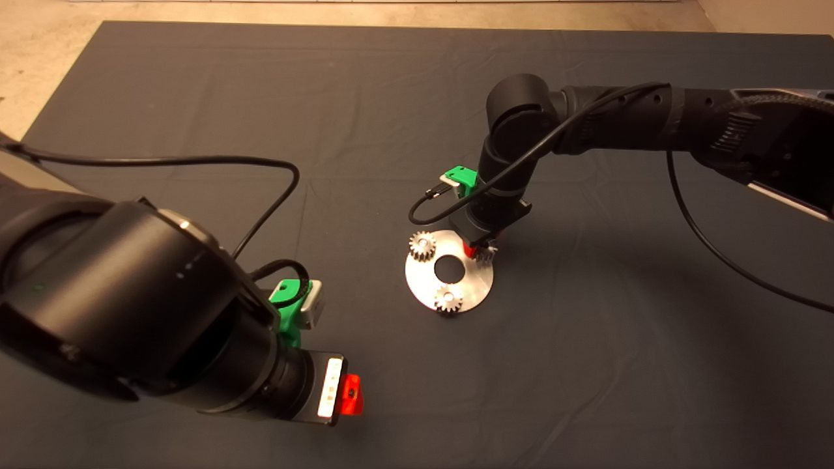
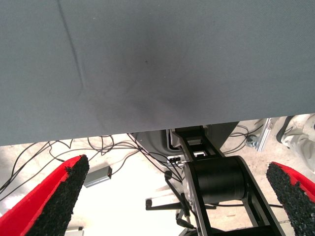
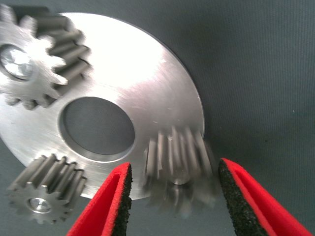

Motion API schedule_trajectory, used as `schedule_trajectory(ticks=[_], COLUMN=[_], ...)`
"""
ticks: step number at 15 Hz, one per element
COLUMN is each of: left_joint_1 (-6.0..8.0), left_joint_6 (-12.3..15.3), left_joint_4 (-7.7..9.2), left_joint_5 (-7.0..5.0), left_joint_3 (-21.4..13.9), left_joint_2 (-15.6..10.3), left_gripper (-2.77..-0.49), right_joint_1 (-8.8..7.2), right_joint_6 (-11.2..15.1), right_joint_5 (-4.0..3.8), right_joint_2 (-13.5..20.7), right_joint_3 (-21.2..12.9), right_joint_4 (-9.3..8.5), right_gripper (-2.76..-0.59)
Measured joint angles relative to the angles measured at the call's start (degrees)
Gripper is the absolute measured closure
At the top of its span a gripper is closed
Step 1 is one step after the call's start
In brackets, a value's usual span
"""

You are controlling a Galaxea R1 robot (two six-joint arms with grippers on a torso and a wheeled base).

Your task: Install three planetary gears onto the carrier pins

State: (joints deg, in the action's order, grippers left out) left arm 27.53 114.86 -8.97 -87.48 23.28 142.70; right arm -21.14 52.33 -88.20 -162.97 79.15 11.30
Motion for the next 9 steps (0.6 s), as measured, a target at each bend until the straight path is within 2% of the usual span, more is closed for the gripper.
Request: schedule_trajectory(ticks=[2,3,5,6,9], left_joint_1=[0.00,0.00,0.00,0.00,0.00], left_joint_6=[-0.01,-0.02,-0.01,-0.01,-0.02], left_joint_4=[0.02,0.02,0.02,0.00,0.02], left_joint_5=[0.00,0.02,0.02,0.00,0.02], left_joint_3=[0.00,0.00,0.04,0.13,0.24], left_joint_2=[0.01,0.02,0.05,0.16,0.33], left_gripper=[-2.62,-2.62,-2.62,-2.62,-2.62], right_joint_1=[-0.30,-0.38,-0.60,-0.90,-2.86], right_joint_6=[0.00,-0.02,0.00,0.01,0.28], right_joint_5=[0.52,0.55,0.50,0.50,0.63], right_joint_2=[-0.10,-0.08,0.04,0.12,1.34], right_joint_3=[-0.35,-0.38,-0.66,-1.01,-3.74], right_joint_4=[-0.09,-0.09,-0.12,-0.16,-0.41], right_gripper=[-1.29,-1.40,-1.44,-1.55,-1.67])
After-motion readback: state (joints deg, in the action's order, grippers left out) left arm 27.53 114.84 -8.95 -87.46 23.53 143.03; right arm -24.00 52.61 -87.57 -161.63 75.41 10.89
